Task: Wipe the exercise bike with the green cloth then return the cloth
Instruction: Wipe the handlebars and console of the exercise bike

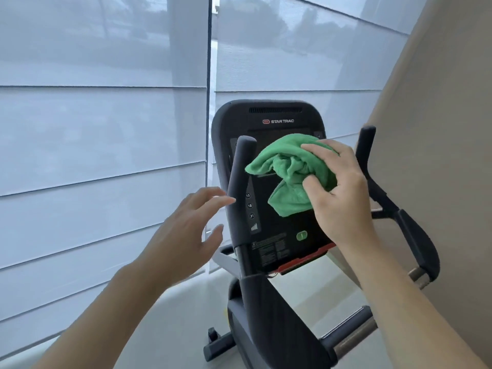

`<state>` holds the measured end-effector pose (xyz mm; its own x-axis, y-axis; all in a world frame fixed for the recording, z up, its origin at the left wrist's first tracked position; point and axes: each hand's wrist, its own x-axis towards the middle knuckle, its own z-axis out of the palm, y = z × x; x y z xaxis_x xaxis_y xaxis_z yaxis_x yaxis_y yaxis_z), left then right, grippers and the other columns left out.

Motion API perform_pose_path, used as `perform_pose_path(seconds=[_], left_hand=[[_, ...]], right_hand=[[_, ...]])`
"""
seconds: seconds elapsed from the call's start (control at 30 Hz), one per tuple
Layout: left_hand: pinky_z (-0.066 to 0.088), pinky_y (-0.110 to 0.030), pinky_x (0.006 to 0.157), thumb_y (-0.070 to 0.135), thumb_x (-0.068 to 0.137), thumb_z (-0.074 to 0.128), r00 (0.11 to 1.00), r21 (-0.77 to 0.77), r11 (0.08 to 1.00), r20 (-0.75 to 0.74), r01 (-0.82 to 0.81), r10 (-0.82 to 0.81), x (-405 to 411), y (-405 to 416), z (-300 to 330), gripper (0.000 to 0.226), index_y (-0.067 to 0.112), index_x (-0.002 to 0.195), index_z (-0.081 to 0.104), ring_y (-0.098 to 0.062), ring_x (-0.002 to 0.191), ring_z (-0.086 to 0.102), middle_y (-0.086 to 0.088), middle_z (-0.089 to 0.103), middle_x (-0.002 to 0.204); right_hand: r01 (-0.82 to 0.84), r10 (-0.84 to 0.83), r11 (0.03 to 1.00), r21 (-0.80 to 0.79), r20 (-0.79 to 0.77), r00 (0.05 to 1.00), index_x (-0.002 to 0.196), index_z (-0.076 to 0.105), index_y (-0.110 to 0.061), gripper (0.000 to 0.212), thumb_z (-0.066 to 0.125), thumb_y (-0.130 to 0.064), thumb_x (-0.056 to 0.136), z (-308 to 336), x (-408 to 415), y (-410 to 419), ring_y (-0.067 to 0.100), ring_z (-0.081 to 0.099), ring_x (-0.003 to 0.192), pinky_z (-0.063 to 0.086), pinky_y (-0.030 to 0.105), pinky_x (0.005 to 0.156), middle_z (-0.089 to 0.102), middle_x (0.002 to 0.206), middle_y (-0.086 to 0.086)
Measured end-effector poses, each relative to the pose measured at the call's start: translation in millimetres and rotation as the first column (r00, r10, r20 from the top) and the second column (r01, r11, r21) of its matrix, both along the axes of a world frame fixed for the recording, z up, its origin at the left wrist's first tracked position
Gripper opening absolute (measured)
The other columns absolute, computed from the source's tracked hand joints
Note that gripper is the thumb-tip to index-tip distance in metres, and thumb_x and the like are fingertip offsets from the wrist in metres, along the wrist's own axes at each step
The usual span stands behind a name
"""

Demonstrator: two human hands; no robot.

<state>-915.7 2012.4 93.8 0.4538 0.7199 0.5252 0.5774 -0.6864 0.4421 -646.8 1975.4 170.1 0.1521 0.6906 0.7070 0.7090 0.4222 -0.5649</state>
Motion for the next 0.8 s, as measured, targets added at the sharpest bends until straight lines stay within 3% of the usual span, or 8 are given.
perform_pose_path(seconds=[0.13,0.2,0.33,0.43,0.53,0.67,0.8], left_hand=[[0.053,-0.042,0.101,0.017,0.097,0.066,0.996,0.049,0.998,-0.072,-0.041,0.044,12,12,13,0.052,0.035,0.144,0.053,-0.013,0.134,0.047,0.016,0.039,0.155],[0.050,-0.042,0.104,0.018,0.096,0.066,0.993,0.067,0.995,-0.091,-0.068,0.074,16,17,17,0.056,0.035,0.147,0.050,-0.014,0.137,0.045,0.016,0.035,0.159],[0.038,-0.028,0.109,0.019,0.096,0.064,0.982,0.095,0.986,-0.115,-0.138,0.148,21,22,28,0.069,0.041,0.155,0.036,-0.008,0.145,0.037,0.021,0.027,0.164],[0.031,-0.021,0.110,0.019,0.095,0.063,0.973,0.109,0.977,-0.119,-0.184,0.197,22,22,37,0.076,0.040,0.159,0.028,0.002,0.146,0.033,0.025,0.027,0.163],[0.036,-0.026,0.112,0.019,0.096,0.063,0.969,0.114,0.972,-0.116,-0.207,0.220,24,21,40,0.079,0.040,0.162,0.024,-0.002,0.148,0.035,0.024,0.028,0.163],[0.049,-0.044,0.109,0.028,0.094,0.062,0.968,0.119,0.970,-0.114,-0.212,0.226,25,19,39,0.078,0.038,0.163,0.025,-0.011,0.150,0.036,0.017,0.031,0.165],[0.052,-0.053,0.105,0.039,0.092,0.067,0.963,0.116,0.969,-0.138,-0.216,0.231,21,14,33,0.082,0.038,0.163,0.026,-0.015,0.154,0.033,0.015,0.030,0.167]], right_hand=[[-0.066,0.071,0.995,0.071,-0.079,0.994,0.134,0.068,-0.014,0.045,0.065,0.001,0.092,-4,-3,36,0.009,0.053,0.134,0.042,0.024,0.116,0.055,0.142,0.002],[-0.129,0.132,0.991,0.031,-0.103,0.986,0.138,0.067,-0.012,0.046,0.066,0.000,0.093,-10,-7,52,0.010,0.051,0.137,0.041,0.029,0.119,0.053,0.146,0.003],[-0.323,0.314,0.939,-0.116,-0.094,0.945,0.154,0.051,-0.012,0.059,0.065,-0.004,0.098,-24,-22,73,0.012,0.038,0.151,0.033,0.033,0.126,0.041,0.162,0.003],[-0.362,0.357,0.928,-0.088,-0.070,0.932,0.160,0.042,-0.015,0.065,0.064,-0.007,0.100,-34,-29,81,0.014,0.034,0.155,0.031,0.030,0.127,0.036,0.167,0.004],[-0.375,0.371,0.925,-0.063,-0.065,0.926,0.160,0.042,-0.016,0.064,0.066,-0.010,0.101,-44,-26,84,0.015,0.036,0.154,0.033,0.027,0.126,0.038,0.166,0.006],[-0.425,0.423,0.902,-0.068,-0.044,0.905,0.158,0.046,-0.015,0.062,0.068,-0.010,0.100,-49,-18,83,0.020,0.040,0.153,0.040,0.039,0.123,0.038,0.166,0.009],[-0.458,0.456,0.881,-0.115,-0.045,0.889,0.155,0.051,-0.017,0.061,0.067,-0.005,0.098,-56,-13,75,0.023,0.044,0.151,0.041,0.040,0.122,0.038,0.167,0.009]])
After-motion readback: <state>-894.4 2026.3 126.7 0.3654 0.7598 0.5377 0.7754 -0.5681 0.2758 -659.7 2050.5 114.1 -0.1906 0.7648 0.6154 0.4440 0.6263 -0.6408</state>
